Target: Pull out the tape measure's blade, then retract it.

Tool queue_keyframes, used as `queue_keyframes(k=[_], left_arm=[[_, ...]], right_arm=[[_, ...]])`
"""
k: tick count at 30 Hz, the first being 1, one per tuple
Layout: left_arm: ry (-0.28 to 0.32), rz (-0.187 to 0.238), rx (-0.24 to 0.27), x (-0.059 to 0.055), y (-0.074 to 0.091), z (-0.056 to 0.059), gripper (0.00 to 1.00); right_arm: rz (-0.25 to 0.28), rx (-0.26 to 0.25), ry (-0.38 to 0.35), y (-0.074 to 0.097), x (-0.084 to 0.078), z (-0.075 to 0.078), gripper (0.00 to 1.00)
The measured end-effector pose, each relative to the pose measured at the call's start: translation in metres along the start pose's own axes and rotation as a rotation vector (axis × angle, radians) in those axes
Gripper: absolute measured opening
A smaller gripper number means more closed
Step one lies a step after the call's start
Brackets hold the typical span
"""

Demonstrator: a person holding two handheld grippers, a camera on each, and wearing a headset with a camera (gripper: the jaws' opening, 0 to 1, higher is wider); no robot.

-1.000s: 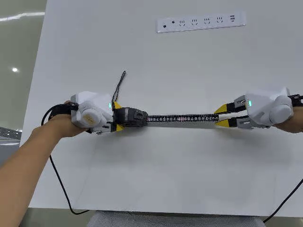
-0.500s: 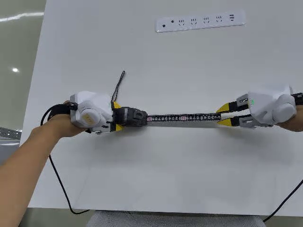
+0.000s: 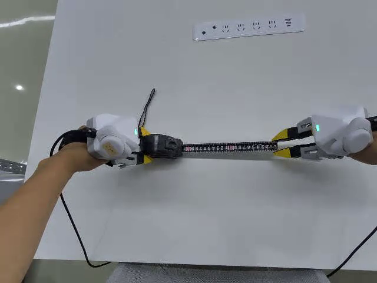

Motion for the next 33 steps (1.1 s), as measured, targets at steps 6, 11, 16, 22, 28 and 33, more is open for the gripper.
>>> queue_keyframes(k=[6,11,16,22,28,33], left_arm=[[0.0,-0.001,-0.001,0.003,0.002,0.001,0.27],[0.001,-0.001,0.001,0.004,0.002,0.002,0.27],[0.004,-0.004,0.001,0.003,0.001,0.001,0.27],[0.004,-0.013,-0.002,0.005,0.0,0.001,0.27],[0.013,-0.015,-0.004,0.006,-0.001,-0.001,0.27],[0.018,-0.022,-0.007,0.007,-0.002,-0.001,0.27]], right_arm=[[-0.006,-0.001,-0.002,0.003,-0.003,-0.001,0.12],[-0.013,0.0,-0.005,0.003,-0.005,-0.001,0.12],[-0.026,0.004,-0.011,0.0,-0.009,0.0,0.12],[-0.045,0.008,-0.014,-0.004,-0.012,0.001,0.12],[-0.062,0.016,-0.024,-0.009,-0.016,0.002,0.13],[-0.077,0.02,-0.027,-0.012,-0.019,0.002,0.13]])
Point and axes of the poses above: the centre of the closed fingertips' face, and the gripper's own axes: y roughly backward along the fingers, z roughly to its right, x roughly out of its top, the point moved 4 cm from there along y, roughly backward along the fingers, and after that the axes turned 4 degrees about x, right-handed, at the moved point
